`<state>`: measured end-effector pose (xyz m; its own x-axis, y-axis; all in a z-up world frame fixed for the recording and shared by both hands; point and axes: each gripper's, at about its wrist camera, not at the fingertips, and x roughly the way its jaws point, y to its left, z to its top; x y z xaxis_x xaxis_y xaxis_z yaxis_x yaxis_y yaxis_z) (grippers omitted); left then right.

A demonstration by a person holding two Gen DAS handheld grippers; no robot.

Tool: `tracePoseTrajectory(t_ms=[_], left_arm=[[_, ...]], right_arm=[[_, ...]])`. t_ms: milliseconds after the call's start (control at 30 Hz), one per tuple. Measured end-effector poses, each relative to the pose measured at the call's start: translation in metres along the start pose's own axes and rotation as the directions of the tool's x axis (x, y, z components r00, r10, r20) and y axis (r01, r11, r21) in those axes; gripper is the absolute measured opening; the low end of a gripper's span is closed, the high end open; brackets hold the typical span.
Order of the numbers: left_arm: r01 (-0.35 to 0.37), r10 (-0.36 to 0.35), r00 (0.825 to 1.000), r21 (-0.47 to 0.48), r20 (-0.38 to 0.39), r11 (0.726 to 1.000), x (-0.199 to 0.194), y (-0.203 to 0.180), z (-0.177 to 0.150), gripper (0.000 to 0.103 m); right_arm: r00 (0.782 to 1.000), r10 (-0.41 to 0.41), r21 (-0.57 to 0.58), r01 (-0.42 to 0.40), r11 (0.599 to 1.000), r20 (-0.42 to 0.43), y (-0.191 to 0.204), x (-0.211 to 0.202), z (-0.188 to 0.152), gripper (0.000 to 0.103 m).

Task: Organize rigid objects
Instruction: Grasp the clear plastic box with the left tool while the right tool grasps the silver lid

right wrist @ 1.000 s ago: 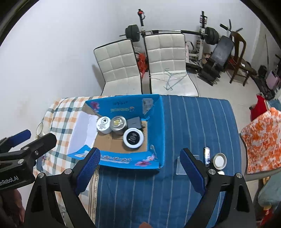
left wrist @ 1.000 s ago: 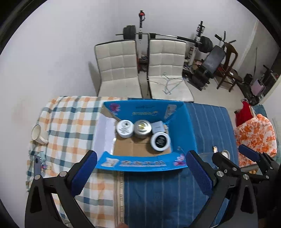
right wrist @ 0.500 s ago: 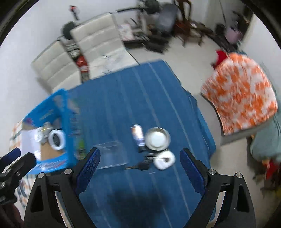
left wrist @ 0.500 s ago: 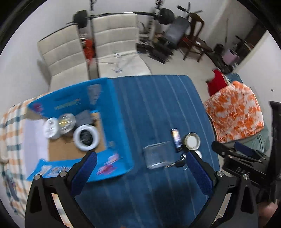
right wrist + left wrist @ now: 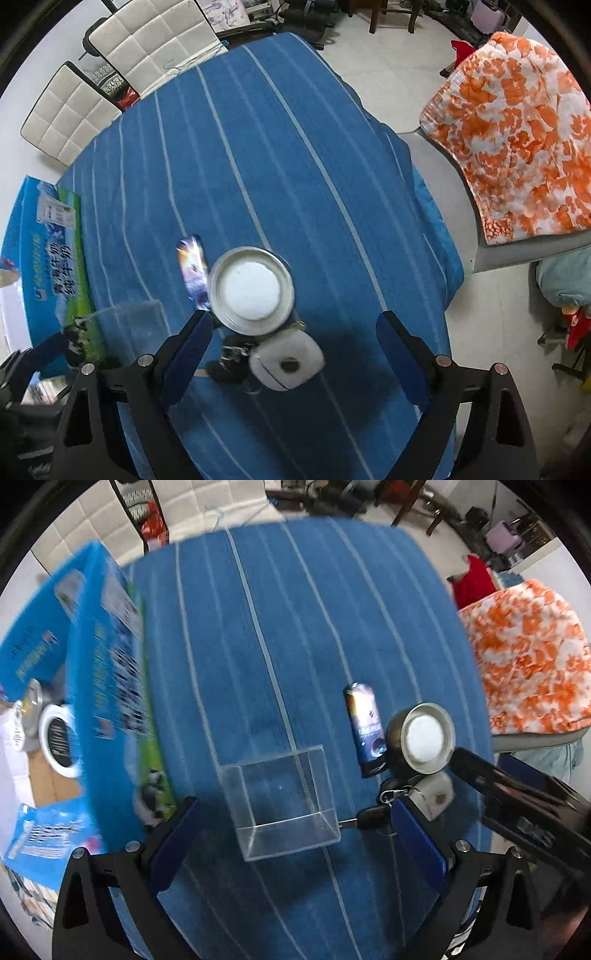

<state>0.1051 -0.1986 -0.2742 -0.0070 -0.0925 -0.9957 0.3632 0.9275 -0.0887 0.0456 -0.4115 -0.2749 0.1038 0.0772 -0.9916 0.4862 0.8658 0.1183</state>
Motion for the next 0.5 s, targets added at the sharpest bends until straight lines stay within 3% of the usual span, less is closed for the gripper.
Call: tracePoseTrajectory(t_ms=[167, 300, 367, 433, 500], left_arm=[[-0.102, 0.102, 0.995, 0.015, 0.012, 0.995, 0.009, -0.007, 0.002, 0.103], [-0.074, 0.074, 0.997, -0.008, 0.008, 0.997, 0.002, -0.003, -0.002, 0.103], [-0.04, 0.041, 0.999, -0.08, 0.015, 0.996, -0.009, 0.007, -0.011, 0.103], [0.019, -0.005, 0.997, -0.186, 0.077, 0.982, -0.024, 0.02, -0.03, 0.103], [0.02, -0.002, 0.996, -0.207, 0.085, 0.978, -0.022, 0.02, -0.041, 0.103]], right_arm=[[1.0, 0.006, 0.009, -0.006, 1.0, -0.016, -0.009, 0.006, -0.001, 0.092], [1.0, 0.029, 0.016, -0.029, 0.999, -0.003, -0.009, 0.002, 0.001, 0.092], [0.999, 0.035, 0.012, -0.035, 0.999, 0.007, -0.008, -0.001, 0.0, 0.092], [0.999, 0.035, 0.004, -0.035, 0.999, 0.013, -0.007, -0.001, 0.0, 0.092], [0.999, 0.034, -0.001, -0.034, 0.999, 0.01, -0.007, 0.001, -0.001, 0.092]])
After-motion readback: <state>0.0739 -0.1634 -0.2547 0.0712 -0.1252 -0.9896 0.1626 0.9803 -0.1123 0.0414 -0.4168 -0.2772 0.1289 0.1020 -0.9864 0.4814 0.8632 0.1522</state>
